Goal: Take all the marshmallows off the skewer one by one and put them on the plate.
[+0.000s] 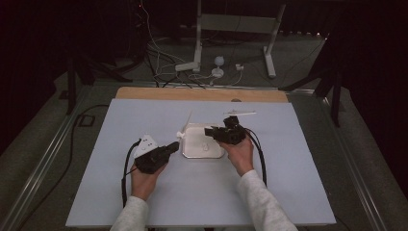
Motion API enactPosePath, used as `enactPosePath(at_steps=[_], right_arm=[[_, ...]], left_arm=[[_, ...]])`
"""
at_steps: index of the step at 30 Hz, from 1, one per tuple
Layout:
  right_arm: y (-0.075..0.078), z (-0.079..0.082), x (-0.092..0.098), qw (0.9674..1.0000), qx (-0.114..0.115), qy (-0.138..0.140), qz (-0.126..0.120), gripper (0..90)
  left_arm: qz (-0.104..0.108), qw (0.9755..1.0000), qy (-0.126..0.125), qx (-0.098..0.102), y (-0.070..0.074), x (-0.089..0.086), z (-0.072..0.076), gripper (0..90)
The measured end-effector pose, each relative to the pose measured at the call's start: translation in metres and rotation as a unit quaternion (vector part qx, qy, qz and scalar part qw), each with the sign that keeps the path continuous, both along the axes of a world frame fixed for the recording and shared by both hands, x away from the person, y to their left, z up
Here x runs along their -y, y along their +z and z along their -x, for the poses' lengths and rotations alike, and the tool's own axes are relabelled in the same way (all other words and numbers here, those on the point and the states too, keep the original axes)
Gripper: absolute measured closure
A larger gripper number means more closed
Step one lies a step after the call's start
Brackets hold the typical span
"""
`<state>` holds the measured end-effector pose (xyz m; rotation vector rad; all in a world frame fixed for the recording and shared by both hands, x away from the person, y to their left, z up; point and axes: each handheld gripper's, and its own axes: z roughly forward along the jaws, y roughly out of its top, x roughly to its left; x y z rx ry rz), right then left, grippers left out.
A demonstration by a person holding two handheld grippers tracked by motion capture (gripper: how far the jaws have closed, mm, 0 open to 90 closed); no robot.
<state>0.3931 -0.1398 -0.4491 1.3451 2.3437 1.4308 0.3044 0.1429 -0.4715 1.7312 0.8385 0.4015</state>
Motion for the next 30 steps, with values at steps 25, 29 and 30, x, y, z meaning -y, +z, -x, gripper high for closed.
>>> enactPosePath(at_steps=[25,29,30], right_arm=[[-0.001,0.002,-0.003,1.0,-0.005,0.003,-0.008,19.3],[0.006,0.009,-0.005,0.9995,-0.002,0.018,-0.025,19.0],[0.007,0.01,-0.005,0.9993,-0.004,0.022,-0.031,19.0]], left_arm=[[0.004,1.0,0.006,0.0,0.001,0.001,0.0,90.0],[0.004,1.0,0.006,0.001,0.001,0.002,0.0,90.0],[0.002,1.0,0.006,0.001,0.001,0.003,0.0,90.0]])
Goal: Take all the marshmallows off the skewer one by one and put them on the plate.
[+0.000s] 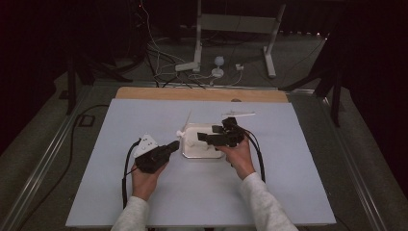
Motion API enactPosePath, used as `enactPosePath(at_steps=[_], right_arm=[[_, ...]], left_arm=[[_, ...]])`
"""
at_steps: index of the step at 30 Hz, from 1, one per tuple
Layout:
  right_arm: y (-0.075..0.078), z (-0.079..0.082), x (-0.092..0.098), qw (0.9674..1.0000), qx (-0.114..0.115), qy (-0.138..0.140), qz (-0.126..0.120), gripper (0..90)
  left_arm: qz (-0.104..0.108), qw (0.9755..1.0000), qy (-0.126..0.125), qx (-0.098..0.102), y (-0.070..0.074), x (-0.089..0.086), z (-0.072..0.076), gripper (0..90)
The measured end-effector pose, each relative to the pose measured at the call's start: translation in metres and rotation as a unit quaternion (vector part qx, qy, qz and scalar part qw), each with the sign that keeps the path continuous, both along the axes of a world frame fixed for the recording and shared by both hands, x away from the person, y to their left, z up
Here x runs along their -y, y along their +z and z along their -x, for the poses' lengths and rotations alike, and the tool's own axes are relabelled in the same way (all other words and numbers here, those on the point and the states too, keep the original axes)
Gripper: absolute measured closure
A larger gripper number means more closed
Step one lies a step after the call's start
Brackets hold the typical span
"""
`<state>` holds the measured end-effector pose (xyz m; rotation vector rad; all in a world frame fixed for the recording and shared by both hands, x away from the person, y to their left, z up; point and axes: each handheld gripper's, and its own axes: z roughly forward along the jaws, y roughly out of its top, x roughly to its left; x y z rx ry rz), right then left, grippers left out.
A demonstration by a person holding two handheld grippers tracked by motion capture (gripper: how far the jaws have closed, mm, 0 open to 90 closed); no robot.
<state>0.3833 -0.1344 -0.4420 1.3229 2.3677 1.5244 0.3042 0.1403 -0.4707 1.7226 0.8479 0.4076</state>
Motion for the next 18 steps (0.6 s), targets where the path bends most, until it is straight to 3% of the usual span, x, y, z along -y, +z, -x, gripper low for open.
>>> enactPosePath(at_steps=[12,18], right_arm=[[0.008,0.01,-0.013,0.9976,0.01,0.053,-0.043,35.3],[0.006,0.011,-0.023,0.9955,0.001,0.077,-0.056,41.8]], left_arm=[[0.001,1.0,-0.002,0.001,-0.001,0.004,-0.001,90.0],[0.002,1.0,-0.008,0.001,-0.001,0.007,0.0,90.0]])
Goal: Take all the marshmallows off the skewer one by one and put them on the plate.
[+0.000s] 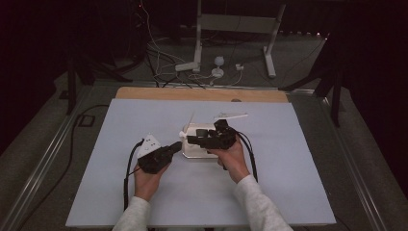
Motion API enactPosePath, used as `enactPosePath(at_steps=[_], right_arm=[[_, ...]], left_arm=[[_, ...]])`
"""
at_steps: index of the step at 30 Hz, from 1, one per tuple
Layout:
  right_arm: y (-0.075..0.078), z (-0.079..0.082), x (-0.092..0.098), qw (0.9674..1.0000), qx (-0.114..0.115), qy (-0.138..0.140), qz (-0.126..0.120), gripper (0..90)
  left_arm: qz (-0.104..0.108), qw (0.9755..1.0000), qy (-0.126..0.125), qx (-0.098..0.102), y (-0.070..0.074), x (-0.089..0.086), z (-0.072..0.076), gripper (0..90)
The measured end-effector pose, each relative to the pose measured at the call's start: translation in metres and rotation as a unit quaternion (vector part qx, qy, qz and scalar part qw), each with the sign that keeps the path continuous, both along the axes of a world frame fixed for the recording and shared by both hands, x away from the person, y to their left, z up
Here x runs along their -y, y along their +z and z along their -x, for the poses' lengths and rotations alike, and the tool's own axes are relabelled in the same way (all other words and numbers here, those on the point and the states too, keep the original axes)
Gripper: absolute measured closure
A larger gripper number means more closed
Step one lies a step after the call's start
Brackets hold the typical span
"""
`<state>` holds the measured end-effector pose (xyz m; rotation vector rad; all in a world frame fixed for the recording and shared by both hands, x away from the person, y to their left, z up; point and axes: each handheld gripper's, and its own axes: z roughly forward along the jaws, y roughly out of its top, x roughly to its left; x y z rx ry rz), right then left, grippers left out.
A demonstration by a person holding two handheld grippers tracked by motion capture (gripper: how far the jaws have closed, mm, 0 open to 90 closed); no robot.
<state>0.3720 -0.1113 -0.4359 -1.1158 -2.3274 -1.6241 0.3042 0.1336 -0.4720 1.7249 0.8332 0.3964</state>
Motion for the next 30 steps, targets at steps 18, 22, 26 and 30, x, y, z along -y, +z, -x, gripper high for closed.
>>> enactPosePath(at_steps=[18,22,26,30], right_arm=[[-0.008,-0.002,-0.02,0.9987,-0.031,0.033,-0.024,75.1],[-0.006,0.0,-0.019,0.9988,-0.028,0.031,-0.023,76.4],[-0.006,0.0,-0.019,0.999,-0.027,0.027,-0.024,77.0],[-0.005,0.001,-0.018,0.9991,-0.027,0.024,-0.023,77.2]], left_arm=[[0.001,0.9999,-0.017,-0.002,-0.002,0.007,0.001,90.0],[-0.001,0.9999,-0.017,0.001,-0.002,0.007,0.001,90.0],[-0.003,0.9999,-0.016,0.0,-0.001,0.008,0.001,90.0],[-0.005,0.9998,-0.019,0.001,-0.002,0.008,0.002,90.0]])
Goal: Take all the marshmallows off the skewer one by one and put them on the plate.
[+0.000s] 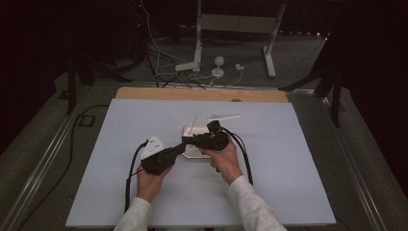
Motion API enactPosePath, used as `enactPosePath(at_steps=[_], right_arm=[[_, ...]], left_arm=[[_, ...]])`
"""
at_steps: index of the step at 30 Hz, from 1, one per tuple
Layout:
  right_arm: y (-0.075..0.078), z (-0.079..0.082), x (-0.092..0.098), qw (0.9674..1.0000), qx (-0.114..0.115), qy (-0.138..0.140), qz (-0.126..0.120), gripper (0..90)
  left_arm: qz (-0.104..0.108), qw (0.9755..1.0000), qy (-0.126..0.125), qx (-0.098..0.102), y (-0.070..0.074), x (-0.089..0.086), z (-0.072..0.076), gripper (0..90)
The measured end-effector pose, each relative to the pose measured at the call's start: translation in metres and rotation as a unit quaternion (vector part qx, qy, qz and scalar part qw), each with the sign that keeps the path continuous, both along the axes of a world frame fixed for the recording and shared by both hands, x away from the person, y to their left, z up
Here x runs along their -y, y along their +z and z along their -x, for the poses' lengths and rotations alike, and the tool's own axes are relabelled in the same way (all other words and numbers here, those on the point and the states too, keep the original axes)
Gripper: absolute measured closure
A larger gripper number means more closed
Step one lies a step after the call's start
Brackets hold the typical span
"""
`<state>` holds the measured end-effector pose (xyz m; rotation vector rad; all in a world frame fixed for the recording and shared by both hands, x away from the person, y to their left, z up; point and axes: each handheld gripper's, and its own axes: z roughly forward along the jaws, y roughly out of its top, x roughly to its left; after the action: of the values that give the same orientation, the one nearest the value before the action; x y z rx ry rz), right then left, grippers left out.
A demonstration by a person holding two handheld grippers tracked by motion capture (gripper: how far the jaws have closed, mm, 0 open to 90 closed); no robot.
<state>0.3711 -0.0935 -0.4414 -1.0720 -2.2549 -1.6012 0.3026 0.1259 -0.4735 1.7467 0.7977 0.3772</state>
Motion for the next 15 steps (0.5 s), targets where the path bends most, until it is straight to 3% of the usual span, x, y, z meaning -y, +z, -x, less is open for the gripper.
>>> enactPosePath(at_steps=[5,15], right_arm=[[0.0022,-0.0005,0.002,1.0,0.002,-0.002,0.0,77.2],[0.0053,-0.0003,0.0037,0.9999,0.005,-0.012,-0.001,77.3]], left_arm=[[0.0,1.0,-0.002,0.002,0.0002,0.0,0.0004,90.0],[-0.02,0.9998,0.0,0.006,0.0002,0.0009,0.0016,90.0]])
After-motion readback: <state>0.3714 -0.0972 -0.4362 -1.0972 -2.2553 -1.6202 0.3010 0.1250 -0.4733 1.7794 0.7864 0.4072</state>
